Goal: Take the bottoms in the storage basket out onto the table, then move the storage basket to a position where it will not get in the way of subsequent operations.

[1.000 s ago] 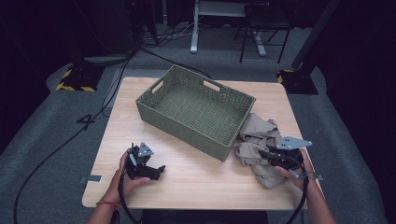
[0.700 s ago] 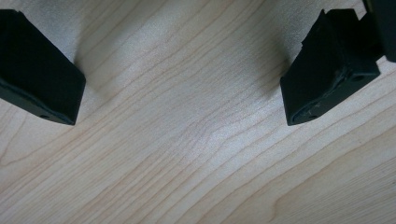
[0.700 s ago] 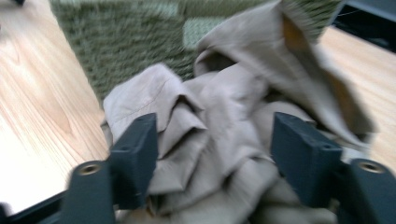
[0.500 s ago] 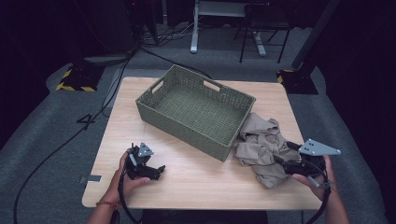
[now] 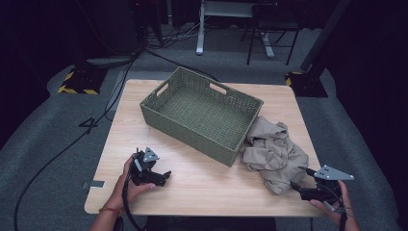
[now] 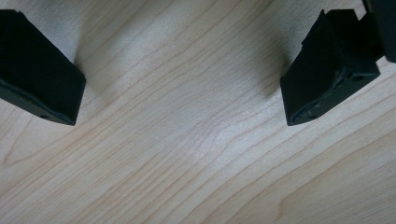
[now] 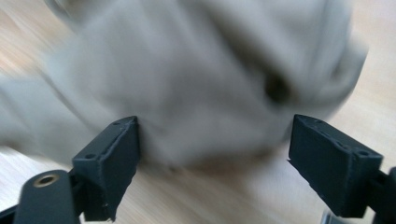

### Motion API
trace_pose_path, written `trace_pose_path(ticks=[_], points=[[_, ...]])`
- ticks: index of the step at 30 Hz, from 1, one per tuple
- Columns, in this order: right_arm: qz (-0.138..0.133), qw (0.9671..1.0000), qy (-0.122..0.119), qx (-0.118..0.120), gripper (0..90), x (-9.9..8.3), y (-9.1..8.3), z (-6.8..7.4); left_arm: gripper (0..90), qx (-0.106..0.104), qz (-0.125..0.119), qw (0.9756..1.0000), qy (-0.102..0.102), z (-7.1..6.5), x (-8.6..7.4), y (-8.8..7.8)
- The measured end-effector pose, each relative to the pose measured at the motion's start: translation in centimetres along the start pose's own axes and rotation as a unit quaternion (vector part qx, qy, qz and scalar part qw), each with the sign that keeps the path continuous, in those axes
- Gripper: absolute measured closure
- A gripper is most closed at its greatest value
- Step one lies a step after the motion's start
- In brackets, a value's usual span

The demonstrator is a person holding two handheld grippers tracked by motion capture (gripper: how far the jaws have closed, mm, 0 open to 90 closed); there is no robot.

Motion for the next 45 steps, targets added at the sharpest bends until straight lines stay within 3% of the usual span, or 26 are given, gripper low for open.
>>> trace_pose_path(ticks=[2,6,9,14,19,21,25,29,35,41,43,45], points=[[0.012,0.9999,0.005,0.011,15.6,-0.9,0.8,-0.1,0.5,-0.002,-0.002,1.0,-0.004,-0.3,0.0,0.1],[-0.001,0.9992,0.022,0.035,15.2,-1.2,1.7,-0.2,2.8,-0.007,0.001,1.0,0.005,-1.2,0.3,0.3],[0.009,0.9992,0.01,0.038,15.7,-1.2,2.2,-0.1,11.5,-0.02,-0.003,0.9996,0.018,-2.0,0.5,0.3],[0.012,0.9991,0.004,0.04,14.9,-0.9,2.5,0.1,15.5,-0.035,0.0,0.9986,0.039,-3.5,1.0,0.8],[0.01,0.9992,0.006,0.038,14.9,-1.0,2.5,0.1,16.1,-0.032,-0.002,0.9974,0.065,-4.4,1.6,1.1],[0.009,0.9992,0.007,0.038,14.9,-1.0,2.5,0.1,17.1,-0.042,-0.011,0.996,0.078,-5.1,2.1,1.1],[0.009,0.9992,0.007,0.038,15.0,-1.0,2.5,0.1,17.4,-0.041,-0.025,0.9941,0.097,-6.0,3.0,0.9],[0.009,0.9993,0.008,0.037,15.0,-1.0,2.5,0.1,17.1,-0.071,-0.032,0.991,0.108,-7.3,3.9,0.6],[0.009,0.9992,0.009,0.037,14.9,-1.0,2.5,0.1,18.0,-0.111,-0.067,0.9841,0.122,-9.8,6.1,-0.6],[0.008,0.9992,0.009,0.037,15.0,-1.0,2.5,0.1,17.9,-0.127,-0.102,0.9762,0.143,-12.7,9.3,-1.3],[0.008,0.9992,0.008,0.037,15.0,-1.0,2.5,0.1,17.4,-0.124,-0.111,0.9742,0.153,-14.0,10.8,-1.1],[0.009,0.9992,0.009,0.037,15.0,-1.0,2.5,0.1,17.2,-0.125,-0.113,0.9731,0.157,-14.3,11.3,-1.1]])
Point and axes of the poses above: each handheld gripper's, and its own axes: y roughly forward along the jaws, x roughly out of its top, z roughly to its left, the point moved 7 cm from there along y, roughly forward along the jaws, and after that the axes turned 8 degrees about -y, right-handed, at the moved point
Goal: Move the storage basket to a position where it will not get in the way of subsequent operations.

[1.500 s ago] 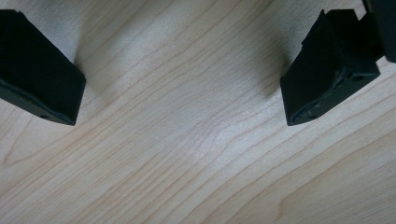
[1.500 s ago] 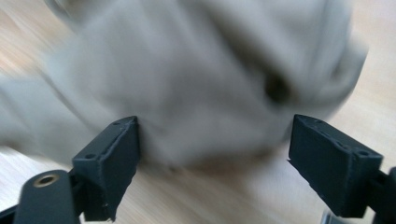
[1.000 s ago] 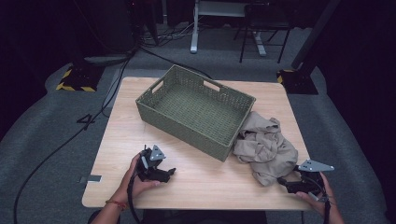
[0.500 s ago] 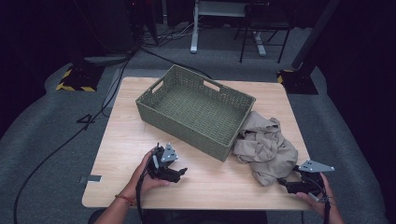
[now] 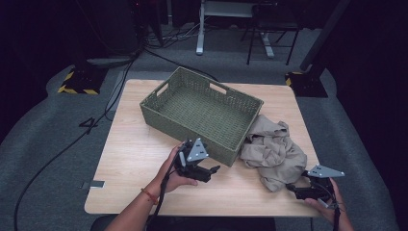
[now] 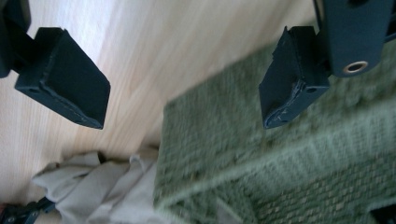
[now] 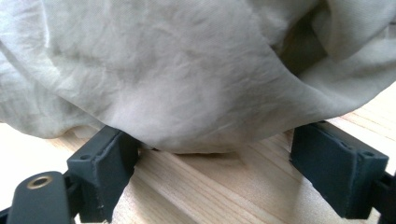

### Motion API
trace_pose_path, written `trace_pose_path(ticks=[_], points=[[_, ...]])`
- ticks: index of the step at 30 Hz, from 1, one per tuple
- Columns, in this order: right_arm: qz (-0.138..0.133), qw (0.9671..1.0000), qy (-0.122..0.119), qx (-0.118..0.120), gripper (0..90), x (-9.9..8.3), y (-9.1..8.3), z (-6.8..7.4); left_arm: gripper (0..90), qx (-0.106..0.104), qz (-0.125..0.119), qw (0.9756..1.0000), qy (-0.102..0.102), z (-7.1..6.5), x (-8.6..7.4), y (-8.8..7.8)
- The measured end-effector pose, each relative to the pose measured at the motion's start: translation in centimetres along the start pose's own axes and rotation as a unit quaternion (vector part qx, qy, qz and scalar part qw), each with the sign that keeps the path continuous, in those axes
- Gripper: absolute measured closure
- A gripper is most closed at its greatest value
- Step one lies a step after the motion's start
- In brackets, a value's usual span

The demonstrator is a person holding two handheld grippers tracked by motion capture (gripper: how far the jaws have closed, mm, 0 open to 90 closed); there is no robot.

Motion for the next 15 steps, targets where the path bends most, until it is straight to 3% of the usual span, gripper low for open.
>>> trace_pose_path(ticks=[3,5,13,15], points=[[0.0,1.0,0.001,-0.001,15.0,0.0,0.0,0.0,17.5,-0.01,-0.016,0.9998,-0.008,-0.2,1.7,0.5],[0.0,1.0,0.0,-0.001,15.0,0.0,0.0,0.0,17.4,-0.006,-0.022,0.9997,0.0,-0.5,2.6,0.9],[0.001,1.0,0.003,-0.002,15.0,-0.1,-0.1,0.0,17.3,-0.017,-0.007,0.9996,0.023,-2.0,4.3,3.6],[0.0,1.0,0.003,-0.002,15.0,-0.1,-0.1,0.0,18.1,-0.002,-0.011,0.9997,0.02,-1.8,4.6,4.3]])
Point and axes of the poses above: each handheld gripper's, and its own axes: y roughly forward along the jaws, x roughly out of its top, z roughly to its left, the point moved 7 cm from there along y, roughly forward along the jaws, and after that the axes turned 8 degrees about -y, right-handed, at the moved point
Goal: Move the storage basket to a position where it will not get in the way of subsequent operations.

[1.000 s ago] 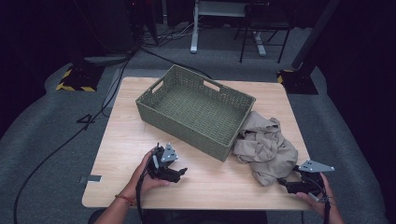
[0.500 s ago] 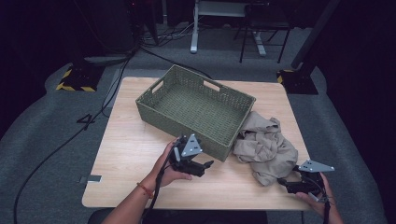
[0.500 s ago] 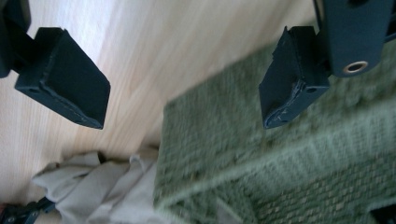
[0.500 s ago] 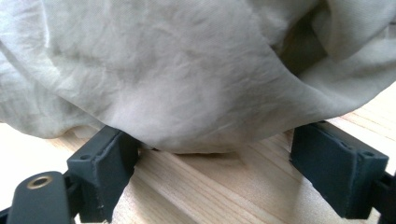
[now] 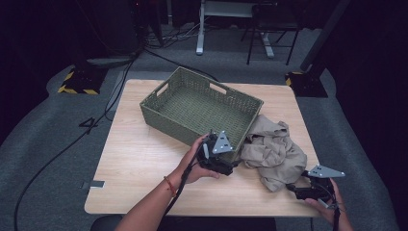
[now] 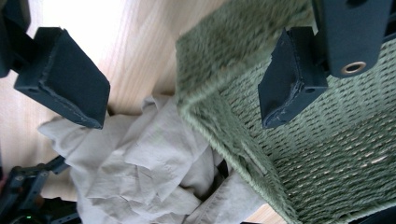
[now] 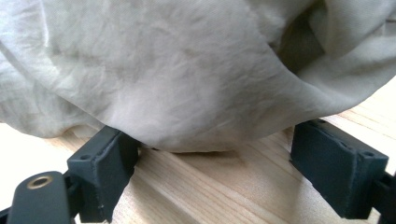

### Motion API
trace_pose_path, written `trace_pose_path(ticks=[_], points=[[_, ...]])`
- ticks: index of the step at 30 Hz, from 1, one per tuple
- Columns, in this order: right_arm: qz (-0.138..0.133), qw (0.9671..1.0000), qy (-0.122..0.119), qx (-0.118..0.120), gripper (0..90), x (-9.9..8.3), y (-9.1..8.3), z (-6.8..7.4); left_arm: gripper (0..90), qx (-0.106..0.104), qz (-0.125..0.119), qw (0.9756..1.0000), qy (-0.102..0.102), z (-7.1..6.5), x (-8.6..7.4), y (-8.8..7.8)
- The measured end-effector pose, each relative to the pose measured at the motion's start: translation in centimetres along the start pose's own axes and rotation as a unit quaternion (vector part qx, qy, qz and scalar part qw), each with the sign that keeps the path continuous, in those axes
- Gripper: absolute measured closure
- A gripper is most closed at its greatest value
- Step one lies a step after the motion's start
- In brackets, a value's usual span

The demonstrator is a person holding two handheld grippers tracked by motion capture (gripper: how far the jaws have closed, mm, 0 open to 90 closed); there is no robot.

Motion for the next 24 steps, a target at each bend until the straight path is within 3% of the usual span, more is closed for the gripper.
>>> trace_pose_path(ticks=[3,10,14,21,24], points=[[0.0,1.0,0.0,0.0,15.0,0.0,0.0,0.0,20.8,-0.005,-0.001,0.9999,-0.016,0.3,0.3,0.9],[0.0,1.0,0.0,0.0,15.0,0.0,0.0,0.0,33.3,-0.002,0.01,0.9996,-0.026,0.8,0.2,2.6],[0.0,1.0,0.0,0.0,15.0,0.0,0.0,0.0,42.9,0.005,0.018,0.9995,-0.024,1.3,0.0,3.3],[0.0,1.0,-0.001,0.0,15.0,0.0,0.0,0.0,53.8,-0.027,0.03,0.9991,-0.014,1.1,-0.3,3.5],[0.0,1.0,0.0,0.0,15.1,0.0,0.0,0.0,56.6,-0.026,0.033,0.9991,-0.011,1.1,-0.4,3.4]])
Point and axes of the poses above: each handheld gripper's, and its own axes: y roughly forward along the jaws, x roughly out of its top, z roughly to its left, the point moved 7 cm from there along y, roughly forward along the jaws, and after that the axes turned 8 degrees about -y, right-handed, at the moved point
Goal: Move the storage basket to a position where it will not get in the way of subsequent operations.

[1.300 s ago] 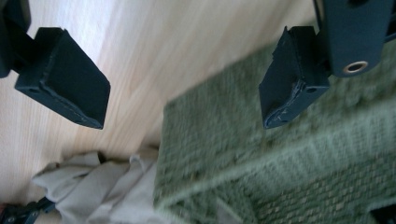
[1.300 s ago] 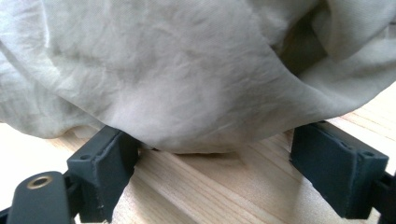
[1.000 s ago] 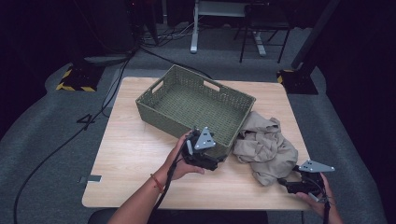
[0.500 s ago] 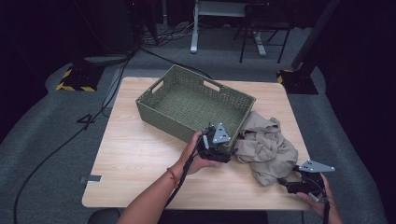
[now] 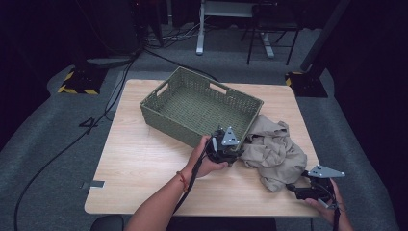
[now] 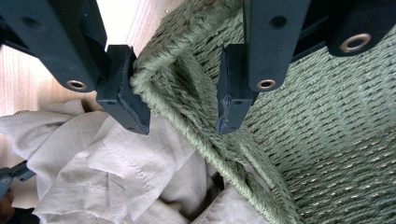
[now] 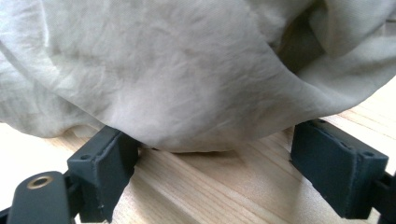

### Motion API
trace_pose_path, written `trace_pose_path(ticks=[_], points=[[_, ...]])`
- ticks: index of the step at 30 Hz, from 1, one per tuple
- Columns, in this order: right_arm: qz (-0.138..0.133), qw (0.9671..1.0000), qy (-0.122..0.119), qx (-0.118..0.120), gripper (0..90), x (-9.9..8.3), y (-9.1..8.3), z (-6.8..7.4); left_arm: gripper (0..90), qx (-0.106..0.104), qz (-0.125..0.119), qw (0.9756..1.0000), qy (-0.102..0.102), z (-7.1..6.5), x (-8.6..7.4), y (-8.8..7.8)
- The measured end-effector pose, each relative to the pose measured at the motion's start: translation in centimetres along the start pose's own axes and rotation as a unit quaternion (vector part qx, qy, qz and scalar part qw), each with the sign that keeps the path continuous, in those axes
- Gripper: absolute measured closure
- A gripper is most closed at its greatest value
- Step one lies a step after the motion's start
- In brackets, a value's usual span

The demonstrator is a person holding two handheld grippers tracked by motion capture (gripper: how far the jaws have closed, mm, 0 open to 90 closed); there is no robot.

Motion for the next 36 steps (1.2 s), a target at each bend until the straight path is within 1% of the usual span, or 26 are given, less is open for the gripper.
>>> trace_pose_path(ticks=[1,2,5,8,11,14,15,16,17,18,20,24,27,30,33,34,35,36], points=[[0.0,1.0,-0.001,0.0,15.1,0.0,0.0,0.0,57.1,0.005,0.003,1.0,0.003,0.1,-0.2,-0.3],[0.0,1.0,-0.001,0.0,15.1,0.0,0.0,0.0,57.1,0.005,0.003,1.0,0.003,0.1,-0.2,-0.3],[0.0,1.0,-0.001,0.0,15.1,0.0,0.0,0.0,56.6,0.01,0.008,0.9999,0.004,0.6,-0.7,-1.1],[0.0,1.0,-0.001,0.0,15.1,0.0,0.0,0.0,55.4,0.019,0.011,0.9998,0.0,1.4,-1.5,-2.4],[0.0,1.0,-0.001,0.0,15.1,0.0,0.0,0.0,53.8,0.033,0.012,0.9994,0.002,2.1,-2.5,-3.9],[0.0,1.0,-0.001,0.0,15.1,0.0,0.0,0.0,52.1,0.047,0.016,0.9988,-0.002,3.0,-3.5,-5.5],[0.0,1.0,-0.001,0.0,15.1,0.0,0.0,0.0,50.3,0.05,0.014,0.9986,-0.01,3.6,-4.1,-6.5],[0.0,1.0,-0.001,0.0,15.1,0.0,0.0,0.0,50.1,0.05,0.014,0.9986,-0.01,3.6,-4.1,-6.5],[0.0,1.0,-0.001,0.0,15.1,0.0,0.0,0.0,49.8,0.057,0.016,0.9981,-0.014,4.2,-4.8,-7.5],[0.0,1.0,-0.001,0.0,15.1,0.0,0.0,0.0,49.8,0.057,0.016,0.9981,-0.014,4.2,-4.8,-7.5],[0.0,1.0,-0.001,0.0,15.1,0.0,0.0,0.0,49.9,0.059,0.014,0.9979,-0.021,4.7,-5.4,-8.4],[0.0,1.0,-0.001,0.0,15.1,0.0,0.0,0.0,49.2,0.069,0.02,0.9971,-0.026,5.6,-6.5,-10.0],[0.0,1.0,-0.001,0.0,15.1,0.0,0.0,0.0,48.6,0.08,0.021,0.9959,-0.034,6.3,-7.4,-11.3],[0.0,1.0,-0.001,0.0,15.1,0.0,0.0,0.0,46.9,0.095,0.025,0.994,-0.048,7.2,-8.4,-12.7],[0.0,1.0,-0.001,0.0,15.1,0.0,0.0,0.0,44.6,0.105,0.028,0.9925,-0.056,7.9,-9.4,-14.0],[0.0,1.0,-0.001,0.0,15.1,0.0,0.0,0.0,43.7,0.107,0.028,0.9921,-0.059,8.1,-9.7,-14.5],[0.0,1.0,-0.001,0.0,15.1,0.0,0.0,0.0,42.8,0.103,0.026,0.9923,-0.062,8.5,-10.2,-15.2],[0.0,1.0,-0.001,0.0,15.1,0.0,0.0,0.0,42.4,0.103,0.026,0.9923,-0.062,8.5,-10.2,-15.2]])
Point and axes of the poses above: each handheld gripper's, and its own axes: y roughly forward along the jaws, x roughly out of its top, z roughly to its left, the point moved 7 cm from there along y, roughly forward along the jaws, and after that the axes turned 8 degrees about -y, right-handed, at the moved point
